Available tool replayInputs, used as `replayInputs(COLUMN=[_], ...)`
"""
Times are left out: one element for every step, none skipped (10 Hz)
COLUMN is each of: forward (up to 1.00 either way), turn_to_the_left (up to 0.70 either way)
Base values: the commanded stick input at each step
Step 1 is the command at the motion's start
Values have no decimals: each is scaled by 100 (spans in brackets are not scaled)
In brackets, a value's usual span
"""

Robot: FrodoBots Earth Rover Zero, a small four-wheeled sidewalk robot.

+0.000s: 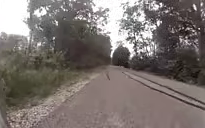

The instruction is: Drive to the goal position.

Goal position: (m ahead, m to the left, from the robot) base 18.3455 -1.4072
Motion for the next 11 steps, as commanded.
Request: replayInputs(forward=[70,70,70,70,70,70,70,70,70,70,70], turn_to_the_left=[0,0,0,0,0,0,0,0,0,0,0])
